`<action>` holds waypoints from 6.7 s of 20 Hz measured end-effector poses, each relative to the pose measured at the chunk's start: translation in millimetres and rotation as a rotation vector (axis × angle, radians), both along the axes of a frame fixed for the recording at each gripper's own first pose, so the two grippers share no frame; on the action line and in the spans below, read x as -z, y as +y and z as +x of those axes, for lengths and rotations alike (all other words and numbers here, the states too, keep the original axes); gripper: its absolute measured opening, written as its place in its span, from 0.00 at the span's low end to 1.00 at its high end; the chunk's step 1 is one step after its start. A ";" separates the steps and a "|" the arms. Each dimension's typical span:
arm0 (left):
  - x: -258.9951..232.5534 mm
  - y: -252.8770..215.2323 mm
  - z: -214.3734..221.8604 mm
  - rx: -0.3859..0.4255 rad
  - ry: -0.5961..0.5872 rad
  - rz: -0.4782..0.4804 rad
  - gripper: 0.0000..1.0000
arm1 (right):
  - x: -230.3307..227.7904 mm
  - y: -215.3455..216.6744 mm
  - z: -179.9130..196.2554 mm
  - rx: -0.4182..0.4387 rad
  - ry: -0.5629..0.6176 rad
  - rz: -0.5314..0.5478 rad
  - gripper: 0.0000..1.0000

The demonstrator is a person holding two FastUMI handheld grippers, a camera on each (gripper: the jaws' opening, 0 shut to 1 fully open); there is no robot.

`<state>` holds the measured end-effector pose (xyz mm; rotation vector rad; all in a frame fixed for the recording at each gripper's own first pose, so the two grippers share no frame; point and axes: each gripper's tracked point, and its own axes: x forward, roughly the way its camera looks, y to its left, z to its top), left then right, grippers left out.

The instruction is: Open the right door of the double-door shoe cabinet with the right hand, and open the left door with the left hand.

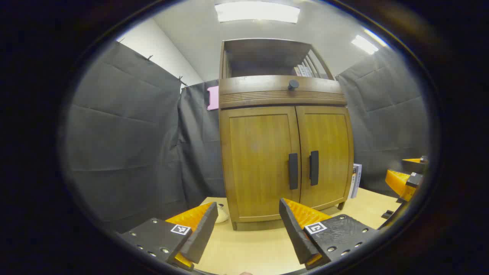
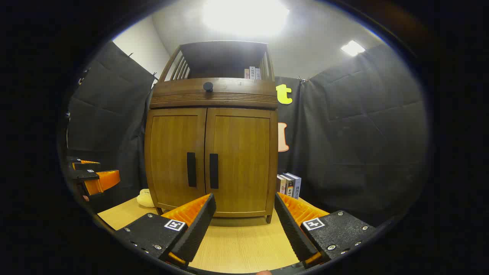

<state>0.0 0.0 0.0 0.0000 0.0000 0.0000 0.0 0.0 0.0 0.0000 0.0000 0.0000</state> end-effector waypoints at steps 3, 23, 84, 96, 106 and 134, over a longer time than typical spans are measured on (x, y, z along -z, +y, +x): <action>2.7 -1.3 0.1 -0.001 0.005 0.009 0.92 | 2.1 1.0 0.2 0.003 0.005 -0.006 0.95; -2.8 -1.9 0.4 -0.004 -0.030 0.041 0.92 | -18.8 20.8 38.3 -0.054 -0.035 0.017 0.95; -35.3 32.7 -28.0 -0.332 -0.047 0.016 0.92 | 14.0 85.1 209.2 -0.221 0.153 0.146 0.28; -41.7 24.6 -20.9 -0.231 -0.082 -0.003 0.92 | 8.2 38.7 157.5 -0.197 0.181 0.154 0.28; -45.0 16.3 -15.9 -0.115 -0.090 -0.004 0.92 | 7.6 -21.3 116.8 -0.120 0.186 0.142 0.23; -50.6 -38.6 73.3 0.111 -0.058 -0.031 0.92 | -9.4 -195.3 68.4 0.202 0.127 0.073 0.10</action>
